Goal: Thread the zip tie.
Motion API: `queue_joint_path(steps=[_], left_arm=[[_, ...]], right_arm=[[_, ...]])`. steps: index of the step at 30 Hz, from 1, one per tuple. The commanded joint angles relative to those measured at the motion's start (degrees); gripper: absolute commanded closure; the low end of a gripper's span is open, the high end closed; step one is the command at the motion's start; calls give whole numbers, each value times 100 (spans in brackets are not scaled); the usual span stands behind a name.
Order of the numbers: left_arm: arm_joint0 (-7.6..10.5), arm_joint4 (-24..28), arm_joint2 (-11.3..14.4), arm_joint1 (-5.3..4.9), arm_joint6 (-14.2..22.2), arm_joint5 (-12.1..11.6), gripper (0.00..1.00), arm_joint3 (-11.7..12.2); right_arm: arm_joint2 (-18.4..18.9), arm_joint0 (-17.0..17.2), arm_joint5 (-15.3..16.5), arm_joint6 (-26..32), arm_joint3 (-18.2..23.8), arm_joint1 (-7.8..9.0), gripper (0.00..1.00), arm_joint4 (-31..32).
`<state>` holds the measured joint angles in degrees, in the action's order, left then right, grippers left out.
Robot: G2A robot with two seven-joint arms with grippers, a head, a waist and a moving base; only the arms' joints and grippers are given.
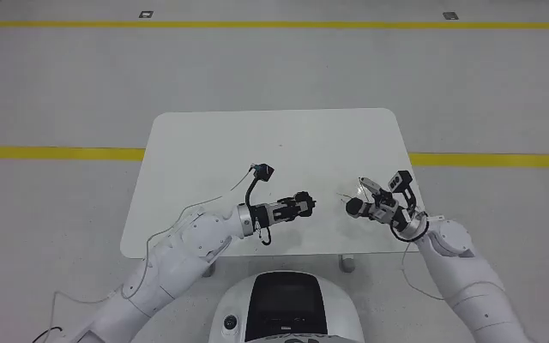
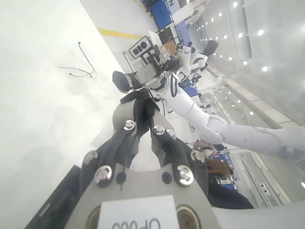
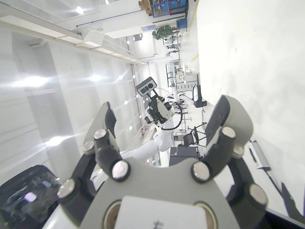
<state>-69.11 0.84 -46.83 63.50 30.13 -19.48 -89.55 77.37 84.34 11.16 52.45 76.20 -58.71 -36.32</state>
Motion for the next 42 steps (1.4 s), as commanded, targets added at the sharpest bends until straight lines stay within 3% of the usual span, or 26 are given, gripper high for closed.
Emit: queue_joint_path(steps=[1, 7, 18, 25, 31, 34, 42], left_arm=[[0, 0, 0, 0, 0, 0, 100, 0], [0, 0, 0, 0, 0, 0, 100, 0], [0, 0, 0, 0, 0, 0, 100, 0], [0, 0, 0, 0, 0, 0, 100, 0], [0, 0, 0, 0, 0, 0, 100, 0], [0, 0, 0, 0, 0, 0, 100, 0], [0, 0, 0, 0, 0, 0, 100, 0]], right_arm=[[102, 74, -155, -262, 230, 34, 0, 382], [152, 240, -581, -1250, 760, 66, 0, 1397], [135, 271, -613, -1356, 794, 52, 0, 1361], [479, -56, -690, -612, 777, 199, 0, 2378], [342, -520, -682, 227, 755, 309, 0, 3752], [244, -755, -684, 124, 562, 301, 0, 4008], [244, -755, -684, 124, 562, 301, 0, 4008]])
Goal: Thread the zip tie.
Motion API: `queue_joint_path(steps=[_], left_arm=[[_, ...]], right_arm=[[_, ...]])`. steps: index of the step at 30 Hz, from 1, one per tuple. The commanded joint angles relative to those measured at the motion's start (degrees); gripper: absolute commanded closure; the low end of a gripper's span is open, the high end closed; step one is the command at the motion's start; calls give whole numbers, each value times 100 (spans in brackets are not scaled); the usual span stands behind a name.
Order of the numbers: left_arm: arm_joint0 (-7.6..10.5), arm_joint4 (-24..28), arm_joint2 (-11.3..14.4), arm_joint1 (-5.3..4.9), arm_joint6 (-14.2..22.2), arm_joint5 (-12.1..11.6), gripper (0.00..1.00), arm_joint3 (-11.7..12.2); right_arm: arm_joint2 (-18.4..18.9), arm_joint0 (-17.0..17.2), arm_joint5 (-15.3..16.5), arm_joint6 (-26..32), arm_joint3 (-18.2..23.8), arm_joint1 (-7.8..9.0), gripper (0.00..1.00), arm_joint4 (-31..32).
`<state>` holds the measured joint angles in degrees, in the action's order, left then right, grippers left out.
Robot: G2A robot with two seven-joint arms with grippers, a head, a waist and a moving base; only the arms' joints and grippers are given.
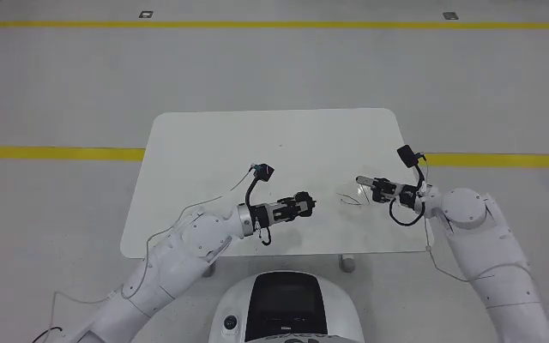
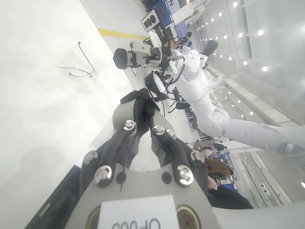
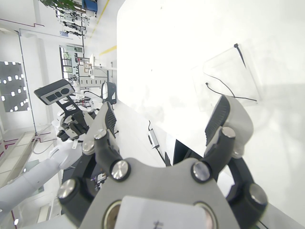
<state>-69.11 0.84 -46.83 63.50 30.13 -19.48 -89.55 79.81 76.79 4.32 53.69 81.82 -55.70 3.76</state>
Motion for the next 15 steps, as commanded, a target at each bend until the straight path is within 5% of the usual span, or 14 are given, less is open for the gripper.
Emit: queue_joint_path(steps=[1, 6, 10, 15], left_arm=[[0, 0, 0, 0, 0, 0, 100, 0], [0, 0, 0, 0, 0, 0, 100, 0], [0, 0, 0, 0, 0, 0, 100, 0], [0, 0, 0, 0, 0, 0, 100, 0]], right_arm=[[0, 0, 0, 0, 0, 0, 0, 0], [-40, -35, 37, -228, 75, 10, 0, 407], [-193, -411, 143, -69, -52, 26, 0, 1010], [-756, -964, 722, 305, -340, 21, 0, 2264]])
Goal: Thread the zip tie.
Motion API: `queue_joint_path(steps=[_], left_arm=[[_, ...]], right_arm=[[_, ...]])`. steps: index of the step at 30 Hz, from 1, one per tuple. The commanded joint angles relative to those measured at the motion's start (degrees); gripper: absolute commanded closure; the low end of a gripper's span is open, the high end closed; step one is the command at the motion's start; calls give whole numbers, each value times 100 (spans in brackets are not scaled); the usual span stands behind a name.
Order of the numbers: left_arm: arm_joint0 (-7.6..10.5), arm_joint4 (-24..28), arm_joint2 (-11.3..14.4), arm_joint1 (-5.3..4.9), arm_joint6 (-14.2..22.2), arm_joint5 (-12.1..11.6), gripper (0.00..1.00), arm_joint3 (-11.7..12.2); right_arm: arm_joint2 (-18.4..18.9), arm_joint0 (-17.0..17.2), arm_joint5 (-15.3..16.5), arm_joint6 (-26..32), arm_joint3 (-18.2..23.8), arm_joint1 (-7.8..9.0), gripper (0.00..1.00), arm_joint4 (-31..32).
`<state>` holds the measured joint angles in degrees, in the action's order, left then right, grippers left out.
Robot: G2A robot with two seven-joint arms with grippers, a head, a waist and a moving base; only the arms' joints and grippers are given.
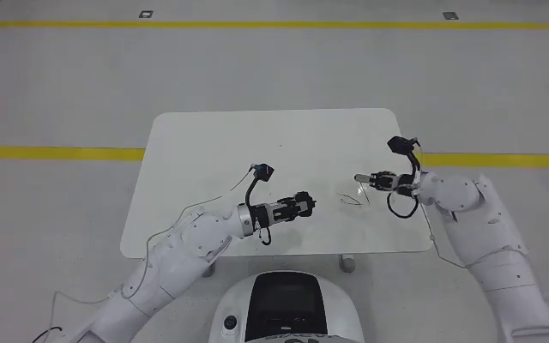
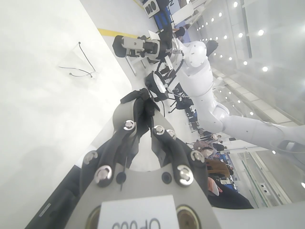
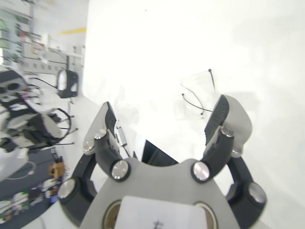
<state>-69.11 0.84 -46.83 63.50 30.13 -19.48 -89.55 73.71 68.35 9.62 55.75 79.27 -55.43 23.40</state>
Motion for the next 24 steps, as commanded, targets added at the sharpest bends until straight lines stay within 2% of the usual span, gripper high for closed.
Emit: queue_joint_path(steps=[1, 6, 8, 20, 24], left_arm=[[0, 0, 0, 0, 0, 0, 100, 0], [0, 0, 0, 0, 0, 0, 100, 0], [0, 0, 0, 0, 0, 0, 100, 0], [0, 0, 0, 0, 0, 0, 100, 0], [0, 0, 0, 0, 0, 0, 100, 0]], right_arm=[[-236, -229, 258, 147, -205, -14, 0, 438], [-783, -734, 675, 187, -734, -108, 0, 964], [-969, -833, 986, 192, -862, -138, 0, 1051], [-1029, -849, 986, 188, -885, -145, 0, 980], [-1214, -809, 986, 54, -593, -137, 0, 1521]])
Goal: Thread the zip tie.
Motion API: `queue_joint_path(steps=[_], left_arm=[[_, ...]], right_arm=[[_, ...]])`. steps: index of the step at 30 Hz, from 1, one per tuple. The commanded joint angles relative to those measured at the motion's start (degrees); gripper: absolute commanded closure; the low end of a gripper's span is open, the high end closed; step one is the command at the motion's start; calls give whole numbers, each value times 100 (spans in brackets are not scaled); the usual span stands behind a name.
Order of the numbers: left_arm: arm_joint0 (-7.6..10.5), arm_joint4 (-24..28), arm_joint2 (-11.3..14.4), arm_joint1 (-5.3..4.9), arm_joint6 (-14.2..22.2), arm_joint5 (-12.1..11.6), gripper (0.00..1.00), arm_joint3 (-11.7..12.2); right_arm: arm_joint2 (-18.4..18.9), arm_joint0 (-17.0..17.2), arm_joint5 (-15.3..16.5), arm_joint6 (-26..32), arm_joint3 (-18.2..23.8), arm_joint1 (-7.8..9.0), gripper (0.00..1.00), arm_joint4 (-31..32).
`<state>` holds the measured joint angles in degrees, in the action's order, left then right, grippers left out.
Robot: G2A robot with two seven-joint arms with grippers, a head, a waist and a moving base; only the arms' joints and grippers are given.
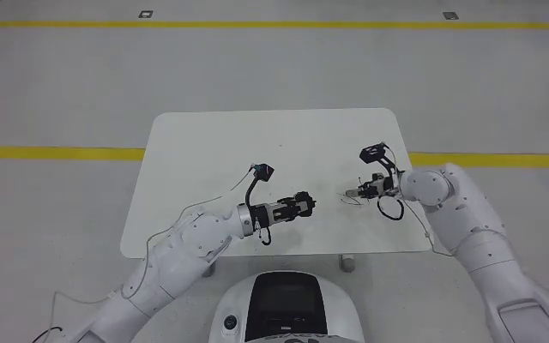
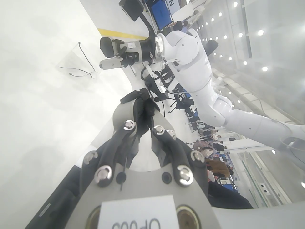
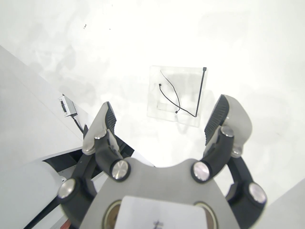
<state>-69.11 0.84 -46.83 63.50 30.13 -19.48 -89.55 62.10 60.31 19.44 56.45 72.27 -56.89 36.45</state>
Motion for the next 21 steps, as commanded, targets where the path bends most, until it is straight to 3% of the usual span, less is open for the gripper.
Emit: queue_joint_path(steps=[1, 10, 19, 21], left_arm=[[0, 0, 0, 0, 0, 0, 100, 0], [0, 0, 0, 0, 0, 0, 100, 0], [0, 0, 0, 0, 0, 0, 100, 0], [0, 0, 0, 0, 0, 0, 100, 0]], right_arm=[[-119, -12, 4, -27, 229, 21, 0, 462], [-919, -428, 4, 519, 669, 77, 0, 1941], [-2041, -1084, 4, 470, 346, 102, 0, 1838], [-2041, -1084, 4, 470, 346, 102, 0, 1838]])
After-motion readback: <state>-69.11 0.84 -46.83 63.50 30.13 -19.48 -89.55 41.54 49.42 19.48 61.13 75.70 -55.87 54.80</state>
